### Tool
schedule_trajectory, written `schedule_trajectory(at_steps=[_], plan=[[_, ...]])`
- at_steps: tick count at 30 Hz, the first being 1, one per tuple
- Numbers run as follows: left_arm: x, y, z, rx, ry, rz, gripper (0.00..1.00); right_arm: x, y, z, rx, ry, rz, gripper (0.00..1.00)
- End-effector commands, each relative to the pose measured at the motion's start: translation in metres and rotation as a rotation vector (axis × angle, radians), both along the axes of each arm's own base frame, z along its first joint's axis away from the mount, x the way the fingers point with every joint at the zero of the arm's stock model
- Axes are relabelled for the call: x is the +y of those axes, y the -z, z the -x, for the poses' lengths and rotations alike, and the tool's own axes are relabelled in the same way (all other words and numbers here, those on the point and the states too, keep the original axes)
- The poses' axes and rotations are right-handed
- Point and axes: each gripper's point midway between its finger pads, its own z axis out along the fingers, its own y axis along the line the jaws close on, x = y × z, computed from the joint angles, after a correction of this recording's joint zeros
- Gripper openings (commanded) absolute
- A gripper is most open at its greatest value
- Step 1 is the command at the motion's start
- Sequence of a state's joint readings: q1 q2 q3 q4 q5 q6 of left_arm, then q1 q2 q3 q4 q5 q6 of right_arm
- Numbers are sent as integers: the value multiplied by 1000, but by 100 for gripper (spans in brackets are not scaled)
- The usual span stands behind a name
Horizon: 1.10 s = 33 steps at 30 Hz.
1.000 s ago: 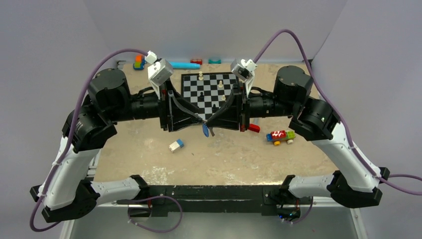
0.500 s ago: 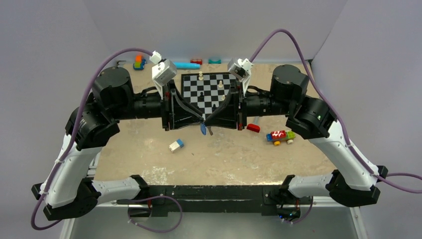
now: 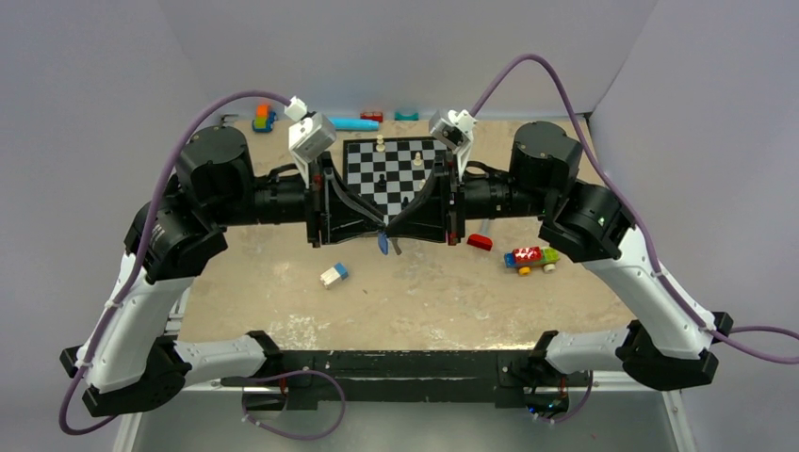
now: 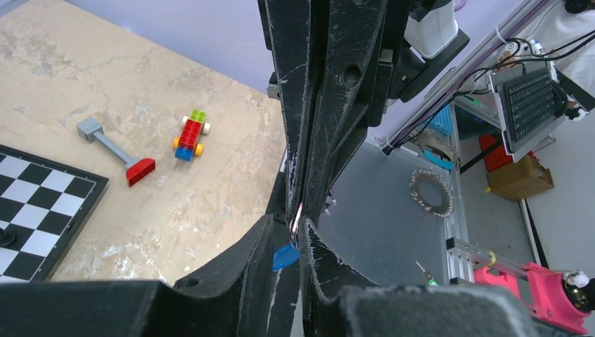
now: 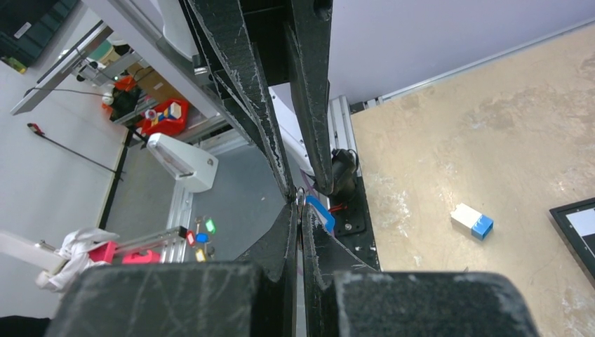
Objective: Remove the keys from the keyring
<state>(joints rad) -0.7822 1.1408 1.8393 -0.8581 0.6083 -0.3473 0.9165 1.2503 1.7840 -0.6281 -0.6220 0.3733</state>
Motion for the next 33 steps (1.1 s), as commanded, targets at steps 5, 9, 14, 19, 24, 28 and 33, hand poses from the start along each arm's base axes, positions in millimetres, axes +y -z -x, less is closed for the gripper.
schedule_trajectory(at_steps=[5, 9, 14, 19, 24, 28, 33], plan=[[-1, 1, 3, -5, 21, 7, 5, 1, -20, 3, -38, -15, -64, 0], [2, -2, 3, -12, 0, 23, 0, 0, -21, 2, -37, -1, -73, 0], [6, -13, 2, -27, -39, 76, 0, 0, -22, -1, -22, 28, -110, 60], [9, -17, -2, -36, -79, 98, 0, -5, -20, -3, -23, 68, -124, 65], [10, -19, -4, -33, -94, 121, 0, -6, -19, -4, -18, 78, -136, 55], [7, -19, -5, -26, -95, 142, 0, -3, -21, -5, -4, 76, -144, 46], [6, -19, -6, -21, -95, 152, 0, 1, -23, -7, 5, 69, -146, 41]])
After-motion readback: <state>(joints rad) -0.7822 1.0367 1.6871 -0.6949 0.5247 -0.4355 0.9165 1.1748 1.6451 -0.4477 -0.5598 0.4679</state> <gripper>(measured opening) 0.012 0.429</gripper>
